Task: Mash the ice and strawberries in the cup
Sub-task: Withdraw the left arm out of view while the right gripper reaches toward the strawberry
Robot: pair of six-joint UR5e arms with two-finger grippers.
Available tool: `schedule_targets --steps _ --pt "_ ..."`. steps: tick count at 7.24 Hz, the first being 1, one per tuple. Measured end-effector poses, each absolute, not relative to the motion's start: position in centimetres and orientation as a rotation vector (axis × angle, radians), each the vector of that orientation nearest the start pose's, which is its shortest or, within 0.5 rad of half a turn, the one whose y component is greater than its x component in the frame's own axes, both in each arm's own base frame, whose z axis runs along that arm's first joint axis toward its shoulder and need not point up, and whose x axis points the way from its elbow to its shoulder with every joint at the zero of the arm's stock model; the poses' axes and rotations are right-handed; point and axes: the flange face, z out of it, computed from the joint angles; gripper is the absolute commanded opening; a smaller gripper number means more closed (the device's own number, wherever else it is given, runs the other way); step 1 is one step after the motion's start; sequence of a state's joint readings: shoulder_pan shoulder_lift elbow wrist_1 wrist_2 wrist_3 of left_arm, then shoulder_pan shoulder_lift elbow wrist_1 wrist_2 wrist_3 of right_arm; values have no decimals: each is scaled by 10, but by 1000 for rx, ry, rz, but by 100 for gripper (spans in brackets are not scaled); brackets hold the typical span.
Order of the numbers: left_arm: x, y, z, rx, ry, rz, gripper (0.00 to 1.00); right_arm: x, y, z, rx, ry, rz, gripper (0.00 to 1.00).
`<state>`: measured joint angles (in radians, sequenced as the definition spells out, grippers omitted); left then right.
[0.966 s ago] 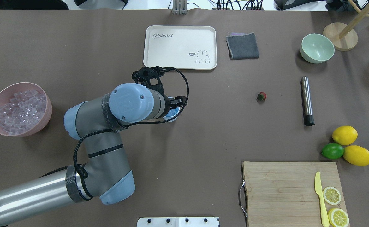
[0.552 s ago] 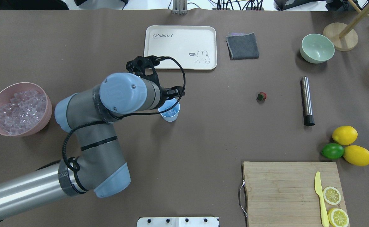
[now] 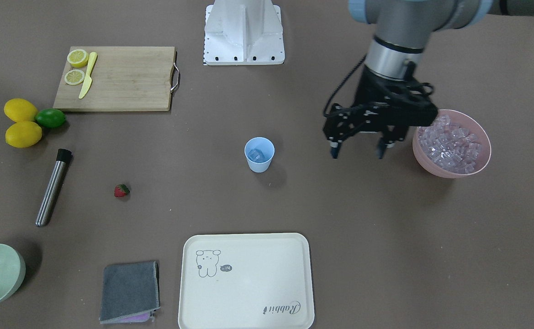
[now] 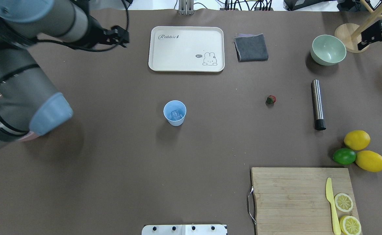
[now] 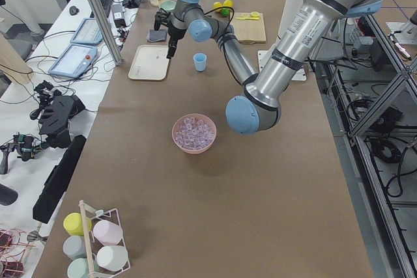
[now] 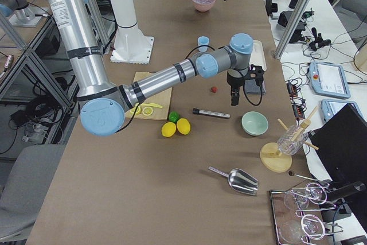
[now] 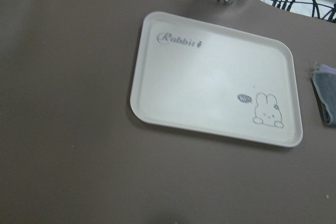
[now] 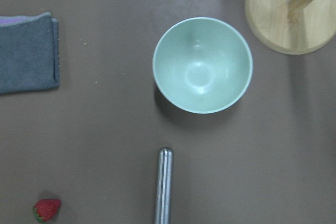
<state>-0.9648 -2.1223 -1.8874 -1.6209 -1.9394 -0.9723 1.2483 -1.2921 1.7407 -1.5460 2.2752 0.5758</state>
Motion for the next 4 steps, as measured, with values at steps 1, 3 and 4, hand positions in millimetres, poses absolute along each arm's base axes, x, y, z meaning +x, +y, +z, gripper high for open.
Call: schedule_targets --steps 1,3,4 --pt "211 -572 234 406 859 -111 97 -161 -578 414 131 -833 37 100" --pt "115 -580 299 434 829 21 97 -247 -553 395 209 -858 23 100" --pt "89 -581 320 442 820 14 97 -277 -540 387 228 -883 35 100"
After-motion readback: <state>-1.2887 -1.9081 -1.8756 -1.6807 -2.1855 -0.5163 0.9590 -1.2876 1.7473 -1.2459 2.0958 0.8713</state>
